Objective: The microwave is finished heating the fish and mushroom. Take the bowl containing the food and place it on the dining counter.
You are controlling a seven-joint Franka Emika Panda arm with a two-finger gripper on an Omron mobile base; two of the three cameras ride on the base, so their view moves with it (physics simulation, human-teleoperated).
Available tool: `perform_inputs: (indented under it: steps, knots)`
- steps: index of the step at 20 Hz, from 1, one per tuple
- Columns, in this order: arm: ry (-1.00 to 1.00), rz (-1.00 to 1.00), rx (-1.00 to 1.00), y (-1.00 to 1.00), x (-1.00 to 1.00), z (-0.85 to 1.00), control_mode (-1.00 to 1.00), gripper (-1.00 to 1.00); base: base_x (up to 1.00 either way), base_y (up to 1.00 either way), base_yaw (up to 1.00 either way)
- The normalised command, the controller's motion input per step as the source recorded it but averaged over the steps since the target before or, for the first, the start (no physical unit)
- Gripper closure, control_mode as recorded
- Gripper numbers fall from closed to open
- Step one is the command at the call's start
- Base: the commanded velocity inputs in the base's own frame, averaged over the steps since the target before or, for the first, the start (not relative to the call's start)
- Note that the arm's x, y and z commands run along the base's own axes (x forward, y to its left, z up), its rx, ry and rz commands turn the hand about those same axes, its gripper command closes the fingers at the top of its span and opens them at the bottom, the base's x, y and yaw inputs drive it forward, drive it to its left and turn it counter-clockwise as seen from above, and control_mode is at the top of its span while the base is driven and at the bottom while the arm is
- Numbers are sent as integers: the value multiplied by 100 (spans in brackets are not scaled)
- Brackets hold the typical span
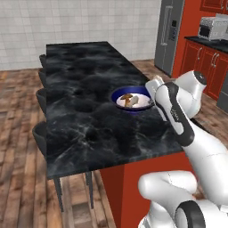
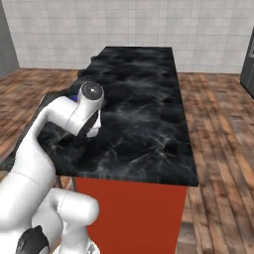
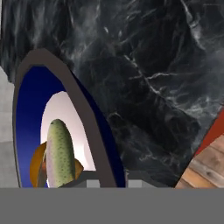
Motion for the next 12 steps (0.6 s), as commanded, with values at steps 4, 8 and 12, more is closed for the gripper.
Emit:
perform_inputs:
  steps: [4,8,12]
  knots:
    - [6,0,0,0,100,-41,-100,100,0,0,0]
    - [1,0,0,0,78,-37,-100,100,0,0,0]
    - [0,1,-3,3,67,-61,-100,100,0,0,0]
